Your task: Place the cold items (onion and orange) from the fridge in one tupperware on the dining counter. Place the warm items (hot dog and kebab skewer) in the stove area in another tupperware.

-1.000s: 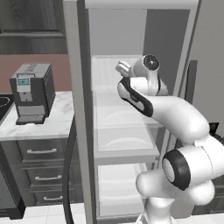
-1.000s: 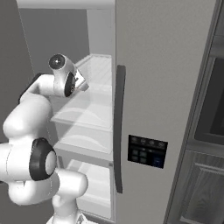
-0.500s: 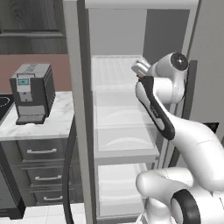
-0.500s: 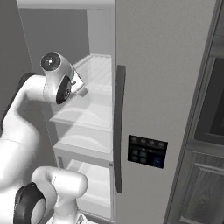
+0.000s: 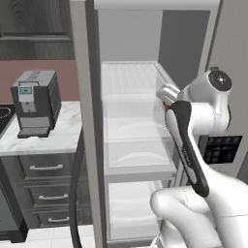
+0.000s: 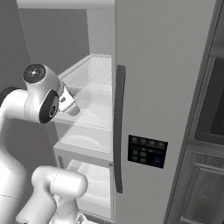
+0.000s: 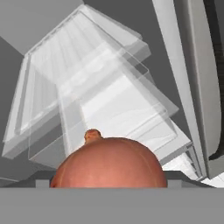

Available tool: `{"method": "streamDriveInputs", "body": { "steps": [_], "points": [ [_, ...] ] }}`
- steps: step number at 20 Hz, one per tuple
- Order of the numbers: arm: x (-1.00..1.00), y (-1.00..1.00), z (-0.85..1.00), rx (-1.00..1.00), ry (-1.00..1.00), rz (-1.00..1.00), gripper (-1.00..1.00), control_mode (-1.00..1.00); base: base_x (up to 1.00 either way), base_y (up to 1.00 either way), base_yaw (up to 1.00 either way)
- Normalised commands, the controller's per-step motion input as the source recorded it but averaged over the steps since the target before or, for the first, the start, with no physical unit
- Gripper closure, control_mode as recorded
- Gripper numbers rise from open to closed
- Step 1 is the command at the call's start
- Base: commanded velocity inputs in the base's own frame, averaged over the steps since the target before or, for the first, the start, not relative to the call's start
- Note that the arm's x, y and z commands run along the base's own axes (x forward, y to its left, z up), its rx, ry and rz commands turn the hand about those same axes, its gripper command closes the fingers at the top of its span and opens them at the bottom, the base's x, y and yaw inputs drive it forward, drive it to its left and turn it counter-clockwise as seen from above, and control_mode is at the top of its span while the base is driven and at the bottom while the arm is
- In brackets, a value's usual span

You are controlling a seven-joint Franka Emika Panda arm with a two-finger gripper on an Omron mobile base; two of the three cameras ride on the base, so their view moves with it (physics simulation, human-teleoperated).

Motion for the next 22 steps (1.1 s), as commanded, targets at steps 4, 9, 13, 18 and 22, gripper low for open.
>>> {"method": "streamDriveInputs", "body": {
  "steps": [4,9,13,18,22],
  "points": [
    [-1.00,0.00,-0.94,0.00,-0.10,0.00,1.00,-1.00,0.00,0.00,0.00],
    [-0.86,0.00,-0.33,0.00,-0.05,0.00,1.00,-1.00,0.00,0.00,0.00],
    [-0.81,-0.16,0.00,0.00,-0.04,0.00,1.00,-1.00,0.00,0.00,0.00],
    [-0.56,-0.16,0.00,0.00,-0.02,0.00,1.00,1.00,-0.14,-0.04,0.00],
    [0.00,0.00,0.00,0.00,0.00,0.00,1.00,1.00,-0.84,-0.34,0.03]
  ]
}}
